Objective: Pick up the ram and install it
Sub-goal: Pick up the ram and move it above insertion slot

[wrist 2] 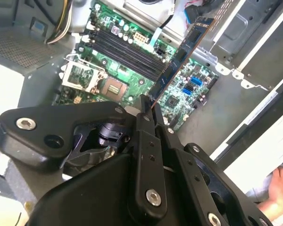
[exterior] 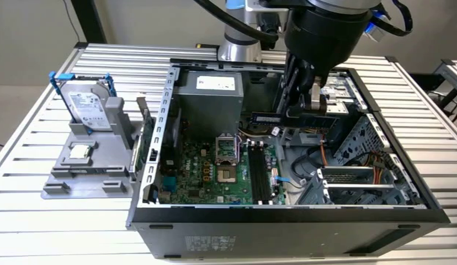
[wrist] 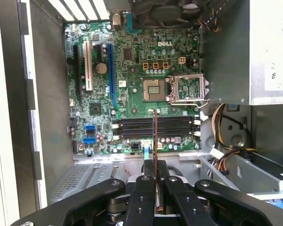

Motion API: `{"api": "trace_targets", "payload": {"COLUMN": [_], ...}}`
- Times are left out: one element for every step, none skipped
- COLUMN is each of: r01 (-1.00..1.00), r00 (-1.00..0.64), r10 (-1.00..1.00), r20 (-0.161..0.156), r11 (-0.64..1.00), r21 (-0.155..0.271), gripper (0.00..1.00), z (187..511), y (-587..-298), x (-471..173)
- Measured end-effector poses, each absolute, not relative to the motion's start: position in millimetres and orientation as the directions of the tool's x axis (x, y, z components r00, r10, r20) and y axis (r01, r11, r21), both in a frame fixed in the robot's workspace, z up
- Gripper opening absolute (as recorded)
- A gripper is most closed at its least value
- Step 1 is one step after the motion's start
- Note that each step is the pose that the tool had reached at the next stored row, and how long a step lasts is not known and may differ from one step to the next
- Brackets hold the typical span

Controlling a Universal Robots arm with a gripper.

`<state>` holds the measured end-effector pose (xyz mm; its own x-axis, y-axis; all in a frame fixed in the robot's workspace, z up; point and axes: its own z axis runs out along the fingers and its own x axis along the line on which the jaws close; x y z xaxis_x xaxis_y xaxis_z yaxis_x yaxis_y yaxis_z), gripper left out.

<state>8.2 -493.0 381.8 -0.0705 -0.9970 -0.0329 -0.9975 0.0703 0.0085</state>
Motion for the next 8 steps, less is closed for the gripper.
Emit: {"api": "trace_targets", "payload": {"r01": [-0.997, -0.997, -0.997, -0.997, -0.997, -0.997, -0.996, -0.996], "r00": [-0.072, -0.073, -0.075, -0.078, -0.081, -0.083, -0.086, -0.089], "r10": [-0.997, -0.997, -0.997, -0.996, -0.996, -0.996, -0.996, -0.996], "r20": [-0.033, -0.033, -0.033, -0.033, -0.033, -0.033, -0.033, -0.033], "r11": [0.072, 0.073, 0.075, 0.078, 0.08, 0.083, 0.086, 0.088], "r21": [0.008, 0.009, 0.009, 0.008, 0.009, 0.009, 0.008, 0.008], "gripper": [0.0, 0.0, 0.0, 0.0, 0.0, 0.0, 0.0, 0.0], "z": [381.7, 381.7, 381.7, 381.7, 381.7, 381.6, 381.6, 381.6], "y": [-491.8, -490.5, -489.4, -488.4, -487.4, -486.5, -485.5, -484.5], "x": [8.7, 9.3, 9.6, 10.1, 10.3, 10.6, 10.8, 11.0]}}
